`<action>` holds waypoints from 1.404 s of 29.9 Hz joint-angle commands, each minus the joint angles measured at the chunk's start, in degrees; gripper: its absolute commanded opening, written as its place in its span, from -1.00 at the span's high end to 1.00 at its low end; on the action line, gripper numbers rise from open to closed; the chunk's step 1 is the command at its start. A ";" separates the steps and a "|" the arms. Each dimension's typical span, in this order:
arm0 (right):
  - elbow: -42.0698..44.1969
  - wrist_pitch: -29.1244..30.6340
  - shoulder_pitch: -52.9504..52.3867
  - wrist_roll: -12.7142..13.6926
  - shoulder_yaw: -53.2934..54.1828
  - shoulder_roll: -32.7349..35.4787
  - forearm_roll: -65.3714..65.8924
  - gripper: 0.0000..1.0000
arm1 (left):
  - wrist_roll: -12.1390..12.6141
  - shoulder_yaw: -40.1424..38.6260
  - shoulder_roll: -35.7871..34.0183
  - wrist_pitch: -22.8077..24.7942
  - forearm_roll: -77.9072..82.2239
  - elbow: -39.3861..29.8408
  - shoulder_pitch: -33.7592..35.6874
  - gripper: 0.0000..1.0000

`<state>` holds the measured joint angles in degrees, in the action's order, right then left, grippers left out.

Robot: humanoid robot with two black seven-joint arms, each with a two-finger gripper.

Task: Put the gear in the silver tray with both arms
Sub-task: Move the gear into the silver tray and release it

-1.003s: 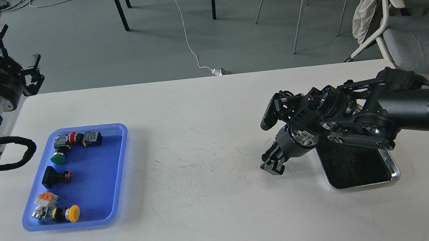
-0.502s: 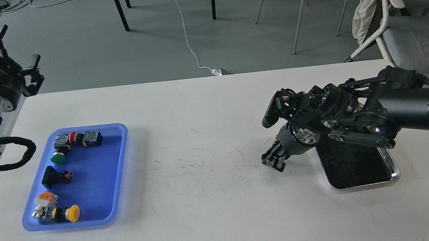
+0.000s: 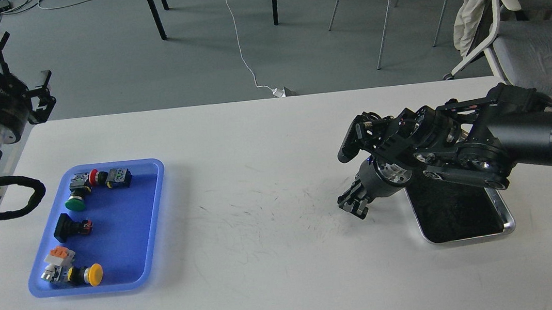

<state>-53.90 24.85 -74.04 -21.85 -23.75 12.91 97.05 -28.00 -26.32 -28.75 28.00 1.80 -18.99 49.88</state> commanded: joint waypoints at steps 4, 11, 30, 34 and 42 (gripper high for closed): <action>-0.50 0.20 -1.72 -1.08 1.87 1.76 -1.25 0.94 | 0.00 0.04 0.09 0.00 0.05 0.00 -0.92 -0.98; -3.57 0.28 -5.32 -3.19 2.66 12.12 -2.13 0.94 | 0.00 0.30 0.36 0.00 0.05 0.00 -1.01 -0.98; -10.52 1.07 -4.54 -4.78 -2.96 30.94 -0.99 0.94 | 0.00 0.57 1.15 0.00 0.05 0.00 -1.19 -0.98; -10.61 0.99 -1.99 -4.78 -2.96 30.86 -0.90 0.94 | 0.00 0.57 0.88 0.00 0.13 0.00 -1.27 -0.98; -11.13 0.99 0.03 -4.78 -2.88 30.59 -0.02 0.94 | 0.00 0.57 0.36 0.00 0.13 0.00 -1.28 -0.98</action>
<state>-64.52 25.83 -74.43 -26.63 -26.72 43.65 96.75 -28.00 -25.75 -28.29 28.00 1.93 -18.98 48.61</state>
